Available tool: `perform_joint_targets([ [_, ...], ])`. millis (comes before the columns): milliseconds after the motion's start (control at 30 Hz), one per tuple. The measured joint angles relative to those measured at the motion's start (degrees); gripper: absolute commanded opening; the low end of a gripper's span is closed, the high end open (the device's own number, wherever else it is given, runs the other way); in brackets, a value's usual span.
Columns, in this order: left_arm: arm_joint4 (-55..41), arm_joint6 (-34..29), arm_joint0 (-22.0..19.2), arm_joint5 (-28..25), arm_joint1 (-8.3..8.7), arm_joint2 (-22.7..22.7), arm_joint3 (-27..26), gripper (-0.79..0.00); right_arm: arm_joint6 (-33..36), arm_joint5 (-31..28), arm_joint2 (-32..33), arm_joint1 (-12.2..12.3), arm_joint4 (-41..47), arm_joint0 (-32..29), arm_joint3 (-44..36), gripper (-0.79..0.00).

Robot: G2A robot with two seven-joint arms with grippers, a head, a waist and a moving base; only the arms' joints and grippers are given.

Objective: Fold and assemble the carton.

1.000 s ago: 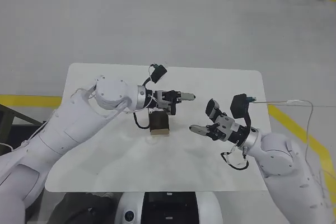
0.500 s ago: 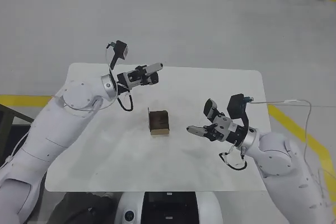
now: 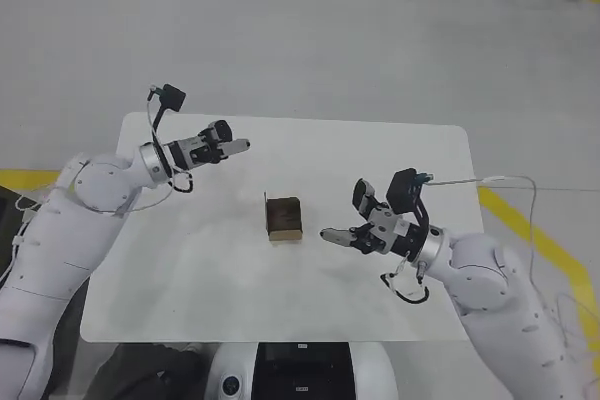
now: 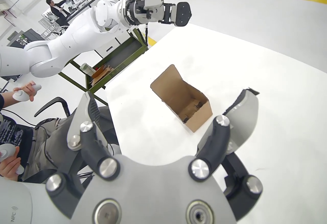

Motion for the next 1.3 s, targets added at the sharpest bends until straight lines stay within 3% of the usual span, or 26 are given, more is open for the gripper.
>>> perform_joint_targets([
  [167, 6.9, 0.1, 5.2, -6.3, 1.62, -6.0, -2.5, 0.0, -1.0, 1.8, -2.7, -0.4, -2.4, 1.6, 0.4, 0.0],
  [567, 16.9, 7.7, 16.2, -13.5, 3.67, -19.6, -5.9, 0.0, -3.1, 9.3, -9.4, -1.7, -10.5, 5.9, 1.6, 0.0],
  [767, 16.9, 7.9, 16.4, -13.8, 3.69, -19.7, -6.0, 0.0, -4.2, 14.5, -12.6, -2.4, -18.8, 7.2, 1.7, 0.0],
  [1300, 16.9, 7.9, 16.4, -13.8, 3.69, -19.7, -6.0, 0.0, -4.2, 14.5, -12.6, -2.4, -18.6, 7.2, 1.7, 0.0],
])
